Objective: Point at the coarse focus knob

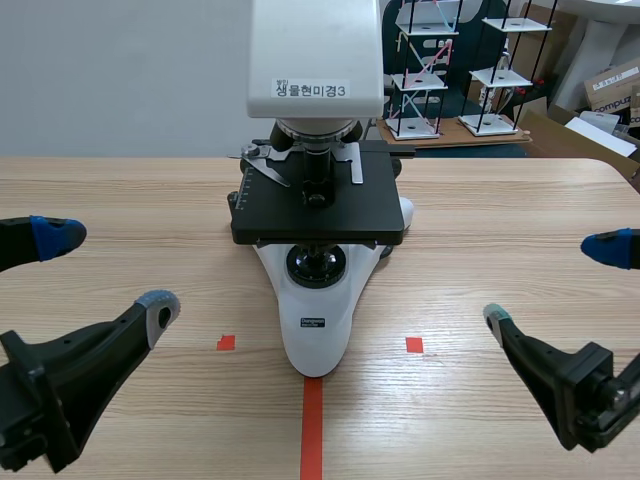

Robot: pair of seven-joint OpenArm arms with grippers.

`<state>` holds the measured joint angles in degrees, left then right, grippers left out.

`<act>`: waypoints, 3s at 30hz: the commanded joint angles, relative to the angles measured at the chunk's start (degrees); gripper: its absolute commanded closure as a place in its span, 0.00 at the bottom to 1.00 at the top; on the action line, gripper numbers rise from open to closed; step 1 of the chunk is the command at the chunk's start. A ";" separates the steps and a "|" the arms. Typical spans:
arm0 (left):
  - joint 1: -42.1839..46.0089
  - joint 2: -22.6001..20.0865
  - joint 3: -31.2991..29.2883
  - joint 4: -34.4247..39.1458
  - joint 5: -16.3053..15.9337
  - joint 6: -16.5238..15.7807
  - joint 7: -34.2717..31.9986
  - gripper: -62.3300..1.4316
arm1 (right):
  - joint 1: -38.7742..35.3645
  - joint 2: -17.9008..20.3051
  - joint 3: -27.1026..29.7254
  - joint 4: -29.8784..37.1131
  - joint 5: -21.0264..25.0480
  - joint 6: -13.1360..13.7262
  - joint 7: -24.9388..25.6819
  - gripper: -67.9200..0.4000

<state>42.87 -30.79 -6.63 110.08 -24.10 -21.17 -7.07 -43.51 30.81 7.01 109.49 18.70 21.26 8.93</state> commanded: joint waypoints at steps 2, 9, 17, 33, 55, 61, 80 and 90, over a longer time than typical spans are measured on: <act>0.11 0.26 -0.42 0.28 -0.55 -0.13 -0.79 0.00 | 0.50 0.00 0.11 0.85 1.44 -0.26 0.04 0.00; 0.11 0.26 -0.42 0.28 -0.55 -0.13 -0.79 0.00 | 0.50 -0.02 0.11 0.85 1.44 -1.99 1.81 0.00; 0.11 0.26 -0.42 0.28 -0.55 -0.13 -0.79 0.00 | 0.50 -0.02 0.11 0.85 1.44 -1.99 2.91 0.00; 0.11 0.26 -0.42 0.28 -0.55 -0.13 -0.79 0.00 | 0.50 -0.02 0.11 0.85 1.44 -1.99 3.50 0.00; 0.11 0.26 -0.42 0.28 -0.55 -0.13 -0.79 0.00 | 0.50 0.09 0.13 0.85 -0.31 -6.71 3.91 0.40; 0.11 0.26 -0.42 0.28 -0.55 -0.13 -0.79 0.00 | 1.14 0.63 0.26 0.85 -3.80 -8.48 3.89 0.99; 0.11 0.26 -0.42 0.28 -0.55 -0.13 -0.79 0.00 | 22.95 11.13 0.85 -12.48 2.64 -4.11 1.31 0.99; 0.11 0.26 -0.42 0.28 -0.52 -0.13 -0.79 0.00 | 38.51 11.74 0.68 -26.10 2.73 12.48 1.25 0.99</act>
<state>42.87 -30.79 -6.68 110.08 -24.10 -21.19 -7.07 -6.44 41.58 7.05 82.50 20.62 33.74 9.52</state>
